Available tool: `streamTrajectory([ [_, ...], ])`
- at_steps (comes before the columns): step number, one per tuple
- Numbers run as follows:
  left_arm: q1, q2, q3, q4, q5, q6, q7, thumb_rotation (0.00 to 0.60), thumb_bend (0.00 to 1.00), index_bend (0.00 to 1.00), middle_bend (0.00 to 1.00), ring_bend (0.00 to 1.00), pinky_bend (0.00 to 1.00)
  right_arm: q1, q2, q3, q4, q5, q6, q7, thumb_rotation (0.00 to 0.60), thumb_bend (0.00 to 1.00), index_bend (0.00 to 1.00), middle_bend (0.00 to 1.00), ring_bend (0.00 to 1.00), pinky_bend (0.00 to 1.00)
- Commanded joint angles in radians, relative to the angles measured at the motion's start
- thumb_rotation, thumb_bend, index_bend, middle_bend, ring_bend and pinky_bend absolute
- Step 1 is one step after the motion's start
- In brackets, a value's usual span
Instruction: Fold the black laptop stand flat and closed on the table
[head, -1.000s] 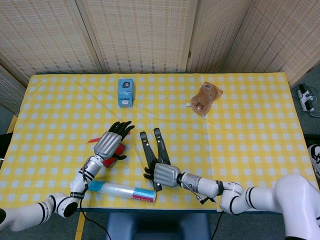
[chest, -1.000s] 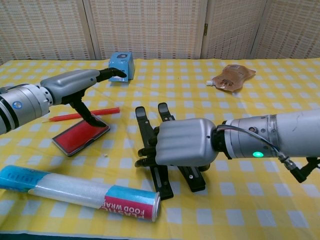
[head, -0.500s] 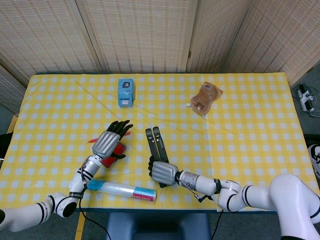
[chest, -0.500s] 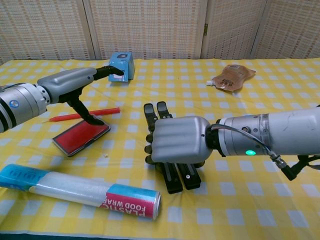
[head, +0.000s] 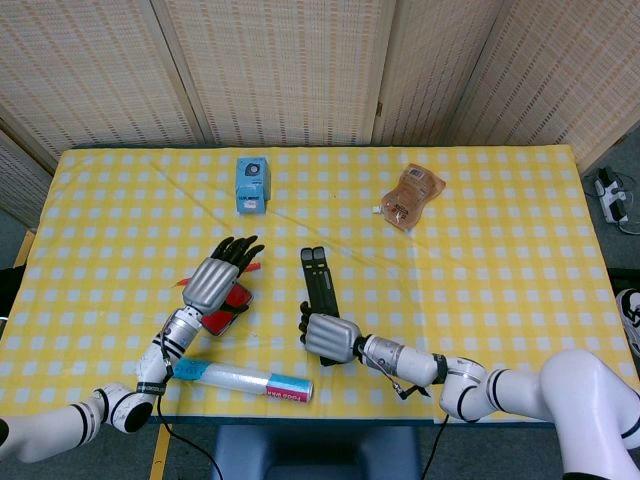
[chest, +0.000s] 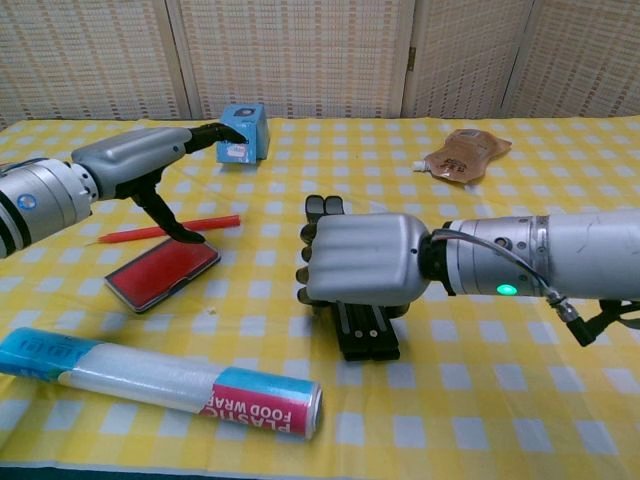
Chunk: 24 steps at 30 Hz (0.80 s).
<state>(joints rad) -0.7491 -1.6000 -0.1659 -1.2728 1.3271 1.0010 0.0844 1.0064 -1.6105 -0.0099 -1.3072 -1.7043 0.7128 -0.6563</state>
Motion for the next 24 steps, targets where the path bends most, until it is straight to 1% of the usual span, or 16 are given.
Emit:
streamTrajectory([
  [1,0.003,0.017,-0.009,-0.019,-0.007,0.011,0.020,0.600,0.11,0.00,0.00,0.00,0.00,-0.054,0.043,0.032,-0.090,0.078,0.036,-0.072,0.600,0.26,0.01,0.11,0.16,0.12],
  [3,0.005,0.029,-0.013,-0.025,-0.015,0.014,0.041,0.600,0.11,0.00,0.00,0.00,0.00,-0.082,0.066,0.043,-0.132,0.109,0.069,-0.100,0.600,0.27,0.00,0.09,0.15,0.12],
  [7,0.023,0.061,-0.028,-0.053,-0.057,0.033,0.088,0.600,0.12,0.00,0.00,0.00,0.00,-0.168,0.141,0.060,-0.247,0.173,0.183,-0.149,0.600,0.26,0.00,0.09,0.15,0.12],
  [12,0.068,0.133,-0.042,-0.125,-0.117,0.069,0.125,0.600,0.13,0.00,0.00,0.00,0.00,-0.295,0.253,0.058,-0.374,0.229,0.354,-0.146,0.600,0.26,0.00,0.11,0.16,0.13],
  [14,0.091,0.164,-0.043,-0.154,-0.133,0.090,0.133,0.600,0.13,0.00,0.00,0.00,0.00,-0.342,0.292,0.050,-0.401,0.231,0.417,-0.127,0.600,0.26,0.00,0.13,0.18,0.13],
  [18,0.148,0.224,-0.038,-0.199,-0.154,0.152,0.144,0.600,0.13,0.00,0.00,0.00,0.00,-0.441,0.355,0.035,-0.431,0.226,0.549,-0.042,0.600,0.26,0.00,0.16,0.21,0.13],
  [22,0.221,0.278,-0.025,-0.239,-0.168,0.221,0.124,0.600,0.13,0.00,0.00,0.00,0.00,-0.542,0.406,0.013,-0.454,0.237,0.646,0.142,0.600,0.26,0.00,0.17,0.21,0.13],
  [24,0.257,0.305,-0.012,-0.263,-0.163,0.256,0.116,0.600,0.13,0.00,0.00,0.00,0.00,-0.578,0.428,0.005,-0.451,0.235,0.680,0.211,0.600,0.26,0.01,0.17,0.21,0.13],
])
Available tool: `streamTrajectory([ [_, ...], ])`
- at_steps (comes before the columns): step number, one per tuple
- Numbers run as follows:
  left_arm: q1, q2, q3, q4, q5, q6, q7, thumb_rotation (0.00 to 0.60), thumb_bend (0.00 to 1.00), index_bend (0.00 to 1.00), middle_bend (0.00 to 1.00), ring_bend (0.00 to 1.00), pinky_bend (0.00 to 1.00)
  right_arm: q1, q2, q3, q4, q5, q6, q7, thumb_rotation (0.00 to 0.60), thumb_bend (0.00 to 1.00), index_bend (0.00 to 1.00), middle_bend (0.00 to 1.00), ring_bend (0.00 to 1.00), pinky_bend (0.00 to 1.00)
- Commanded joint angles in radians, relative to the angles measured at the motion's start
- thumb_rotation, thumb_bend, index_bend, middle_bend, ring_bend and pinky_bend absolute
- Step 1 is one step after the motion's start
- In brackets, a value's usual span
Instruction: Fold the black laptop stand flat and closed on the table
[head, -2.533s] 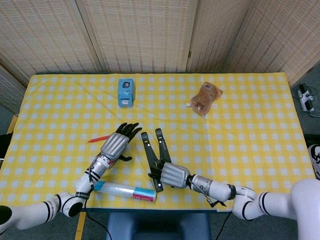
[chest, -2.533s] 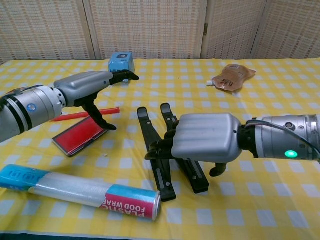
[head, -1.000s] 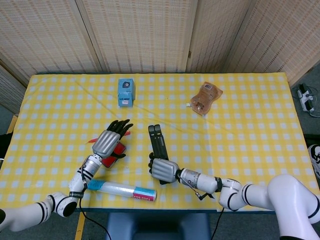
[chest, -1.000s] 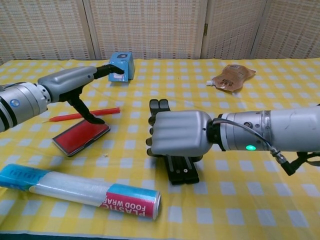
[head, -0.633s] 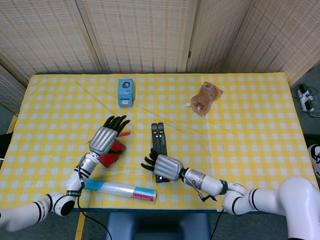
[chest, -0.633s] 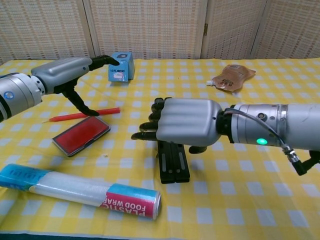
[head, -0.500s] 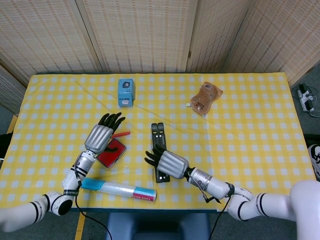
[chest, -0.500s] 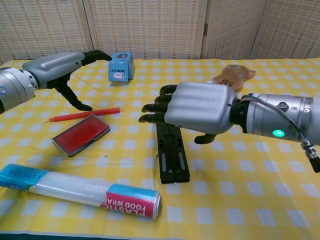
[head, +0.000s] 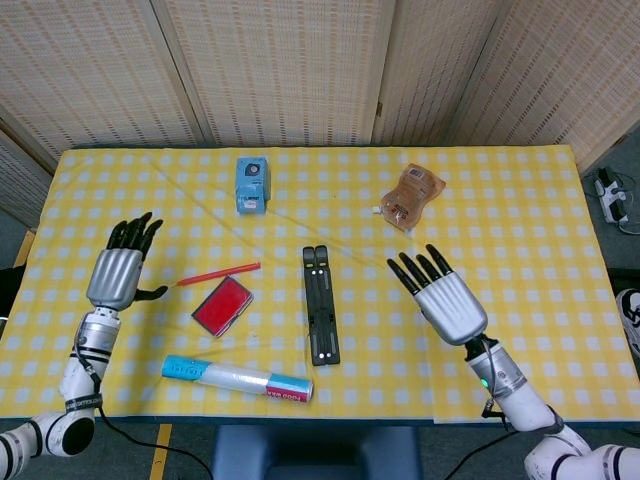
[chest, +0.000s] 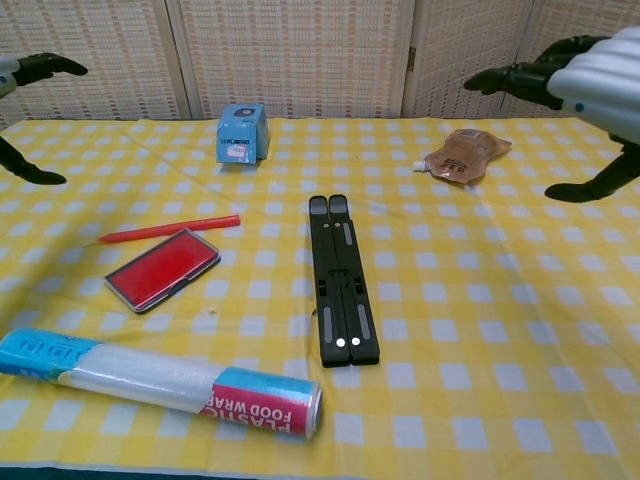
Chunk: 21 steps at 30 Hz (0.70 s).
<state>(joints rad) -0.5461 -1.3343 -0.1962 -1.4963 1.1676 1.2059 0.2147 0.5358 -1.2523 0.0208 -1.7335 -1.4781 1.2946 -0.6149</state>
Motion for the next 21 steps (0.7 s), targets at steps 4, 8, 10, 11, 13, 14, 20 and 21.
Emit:
streamTrajectory([
  [4,0.140,0.097,0.061,-0.108,0.032,0.137,-0.032,0.600,0.14,0.00,0.00,0.00,0.00,-0.176,0.120,-0.054,-0.021,0.006,0.133,0.332,0.600,0.26,0.01,0.14,0.18,0.11],
  [8,0.215,0.126,0.098,-0.140,0.075,0.221,-0.049,0.600,0.14,0.00,0.00,0.00,0.00,-0.233,0.160,-0.074,-0.013,-0.005,0.167,0.458,0.600,0.26,0.00,0.11,0.14,0.08],
  [10,0.251,0.136,0.117,-0.146,0.102,0.263,-0.060,0.600,0.14,0.00,0.00,0.00,0.00,-0.264,0.165,-0.080,0.007,-0.016,0.197,0.489,0.600,0.26,0.00,0.10,0.13,0.07],
  [11,0.266,0.140,0.124,-0.148,0.114,0.280,-0.063,0.600,0.13,0.00,0.00,0.00,0.00,-0.277,0.166,-0.082,0.012,-0.018,0.209,0.499,0.600,0.26,0.00,0.10,0.13,0.07],
  [13,0.299,0.149,0.141,-0.154,0.140,0.318,-0.069,0.600,0.14,0.00,0.00,0.00,0.00,-0.306,0.171,-0.090,0.017,-0.025,0.228,0.538,0.600,0.26,0.00,0.09,0.12,0.06],
  [14,0.312,0.153,0.148,-0.157,0.151,0.333,-0.069,0.600,0.13,0.00,0.00,0.00,0.00,-0.319,0.173,-0.092,0.018,-0.026,0.238,0.556,0.600,0.26,0.00,0.09,0.12,0.06],
  [20,0.381,0.163,0.187,-0.179,0.207,0.398,-0.047,0.600,0.13,0.00,0.00,0.00,0.00,-0.379,0.172,-0.102,0.043,-0.038,0.273,0.577,0.600,0.26,0.00,0.08,0.11,0.06],
  [21,0.387,0.163,0.191,-0.181,0.211,0.401,-0.042,0.600,0.13,0.00,0.00,0.00,0.00,-0.384,0.169,-0.101,0.047,-0.039,0.274,0.571,0.600,0.26,0.00,0.08,0.11,0.06],
])
